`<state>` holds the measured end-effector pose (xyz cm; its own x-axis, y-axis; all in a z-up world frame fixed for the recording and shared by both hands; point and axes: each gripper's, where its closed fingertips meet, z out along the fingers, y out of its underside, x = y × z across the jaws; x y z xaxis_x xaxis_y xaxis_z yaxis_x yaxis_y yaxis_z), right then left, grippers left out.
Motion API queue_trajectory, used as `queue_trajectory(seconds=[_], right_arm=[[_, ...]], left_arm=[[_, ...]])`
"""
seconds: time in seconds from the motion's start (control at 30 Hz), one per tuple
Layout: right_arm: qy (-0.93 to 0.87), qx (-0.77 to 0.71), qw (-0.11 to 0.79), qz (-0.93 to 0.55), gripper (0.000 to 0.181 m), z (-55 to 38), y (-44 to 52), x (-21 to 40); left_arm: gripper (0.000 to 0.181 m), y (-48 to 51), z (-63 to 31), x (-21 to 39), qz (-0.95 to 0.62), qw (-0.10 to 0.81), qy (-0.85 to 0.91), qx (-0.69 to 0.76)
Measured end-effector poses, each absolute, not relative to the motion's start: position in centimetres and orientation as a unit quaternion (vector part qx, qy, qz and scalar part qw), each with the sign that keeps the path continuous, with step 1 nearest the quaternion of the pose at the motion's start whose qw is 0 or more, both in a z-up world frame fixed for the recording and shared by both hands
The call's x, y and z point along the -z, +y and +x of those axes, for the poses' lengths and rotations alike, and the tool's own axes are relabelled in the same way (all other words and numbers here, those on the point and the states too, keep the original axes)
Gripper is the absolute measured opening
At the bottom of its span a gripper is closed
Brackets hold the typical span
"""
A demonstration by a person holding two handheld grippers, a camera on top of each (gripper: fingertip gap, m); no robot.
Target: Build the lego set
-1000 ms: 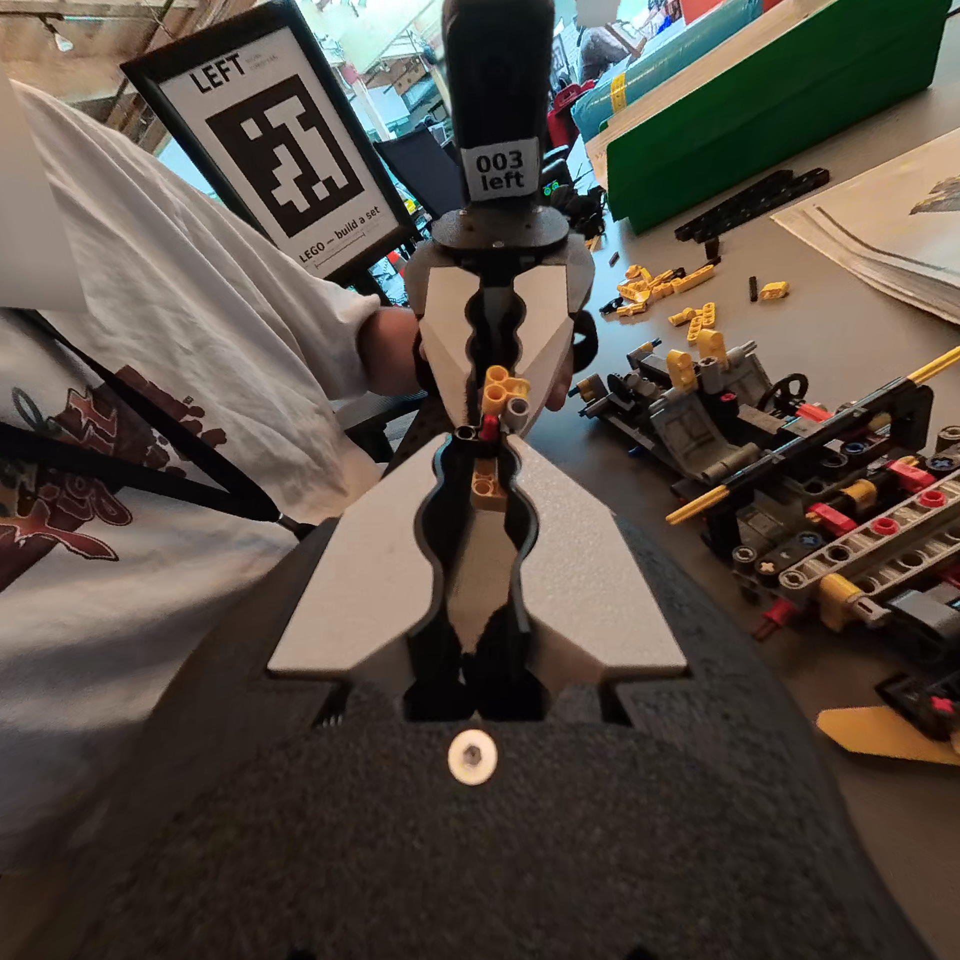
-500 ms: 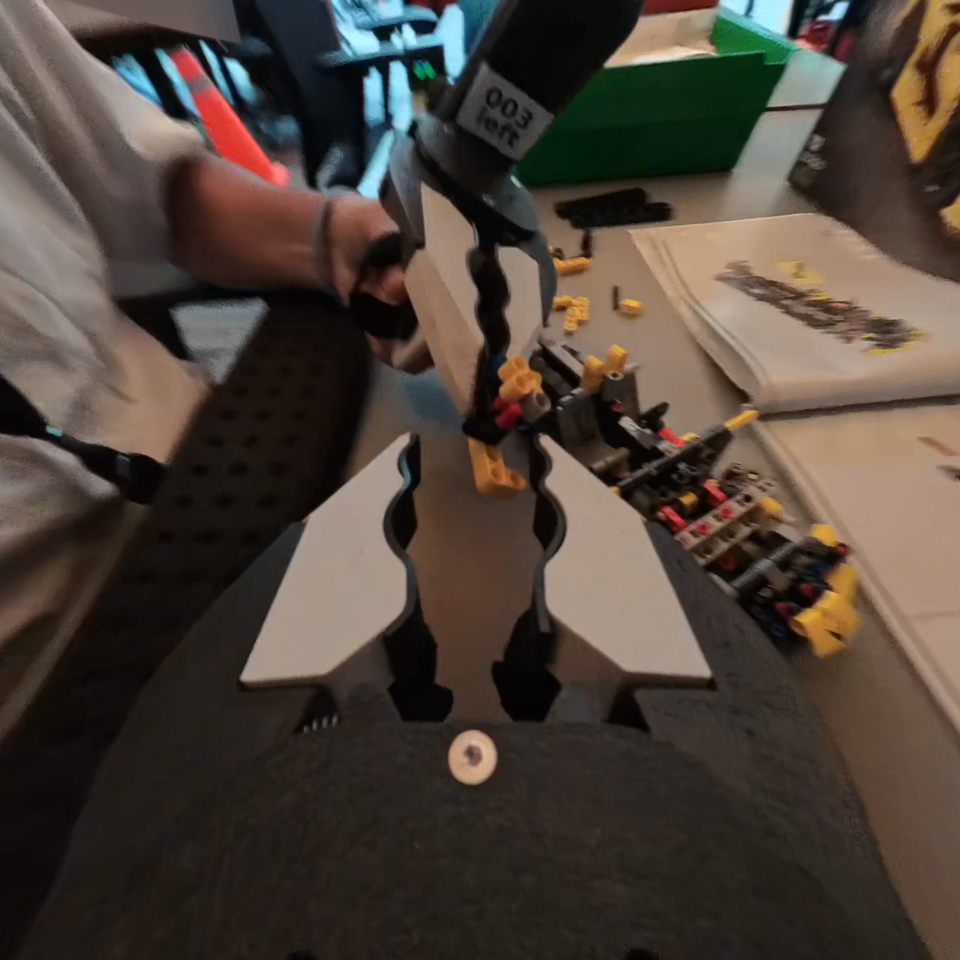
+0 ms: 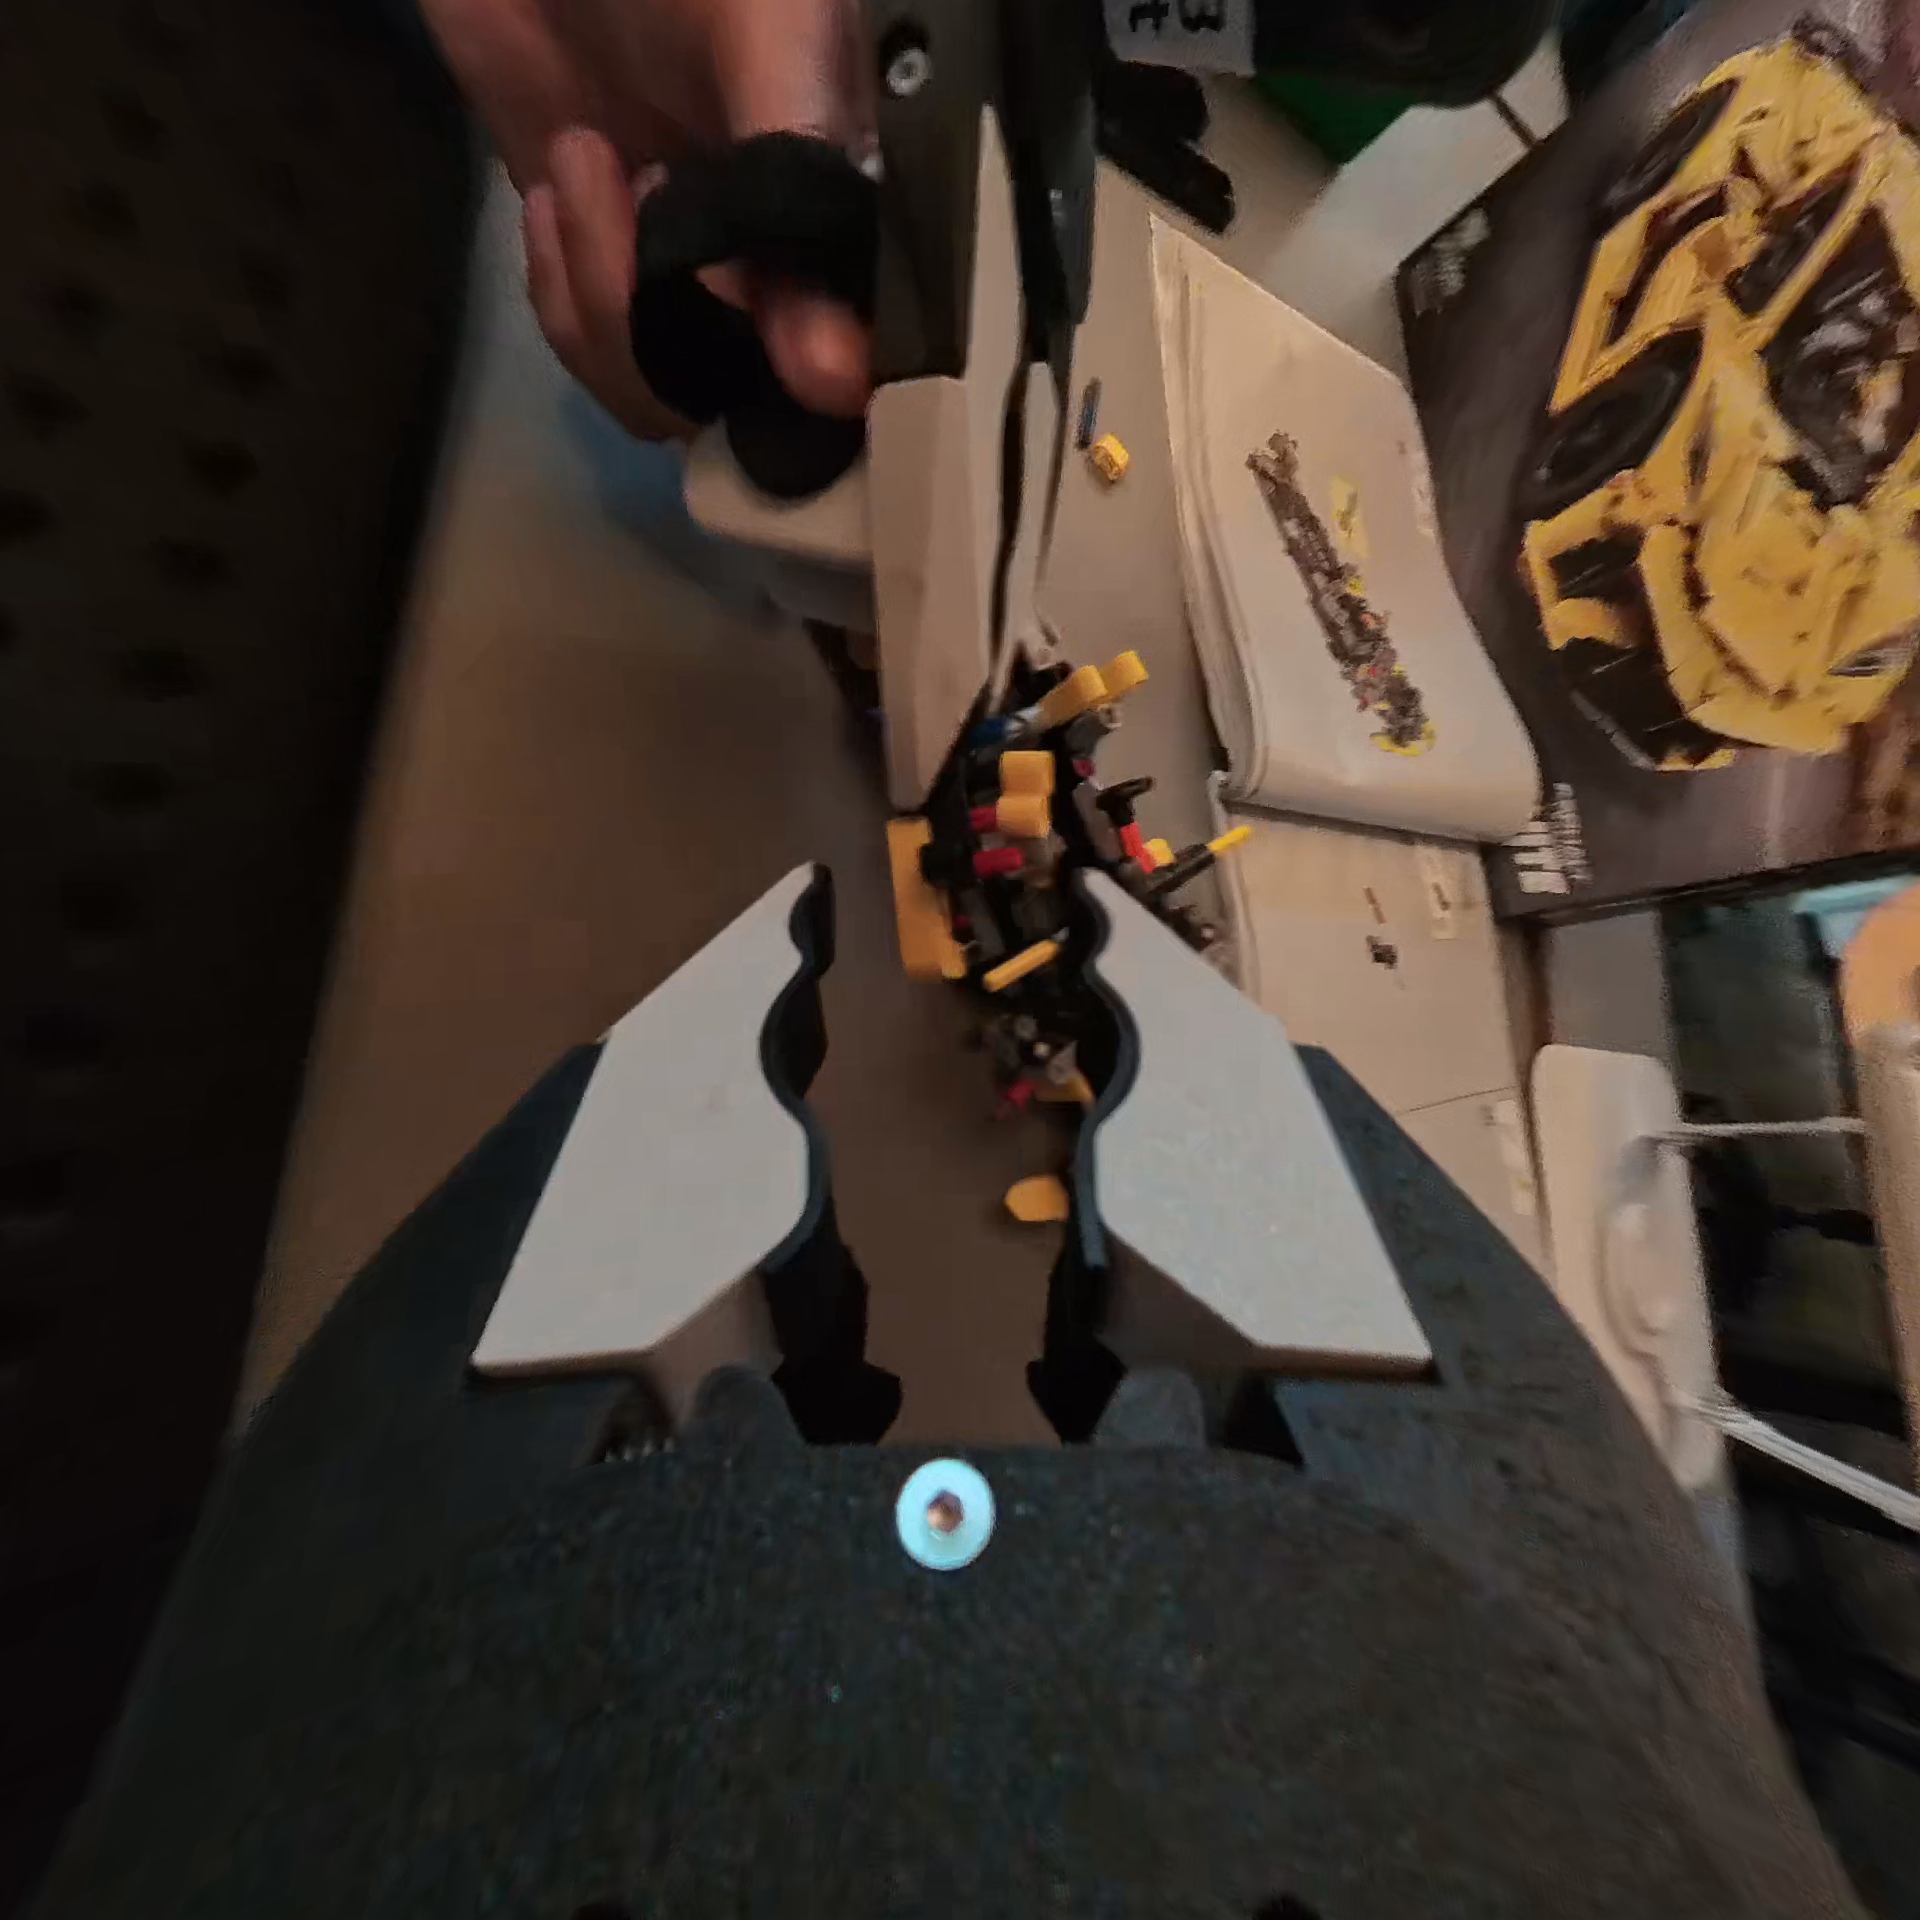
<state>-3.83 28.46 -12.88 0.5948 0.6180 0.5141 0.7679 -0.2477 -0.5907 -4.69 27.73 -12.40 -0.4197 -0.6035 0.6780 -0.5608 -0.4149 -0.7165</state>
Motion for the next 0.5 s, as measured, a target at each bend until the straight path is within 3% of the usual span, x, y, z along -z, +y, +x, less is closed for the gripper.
queue_trajectory(seconds=[0.13, 0.5], right_arm=[[-0.459, 0.113, 0.418, -0.776, 0.047, -4.3, 29.1, 12.7], [-0.503, 0.150, 0.413, -0.744, 0.033, -5.7, 29.4, 13.9]], left_arm=[[0.008, 27.8, -5.1, 13.0, -0.541, 0.011, 0.549, 0.637], [0.007, 27.2, -5.5, 13.6, -0.532, -0.001, 0.576, 0.620]])
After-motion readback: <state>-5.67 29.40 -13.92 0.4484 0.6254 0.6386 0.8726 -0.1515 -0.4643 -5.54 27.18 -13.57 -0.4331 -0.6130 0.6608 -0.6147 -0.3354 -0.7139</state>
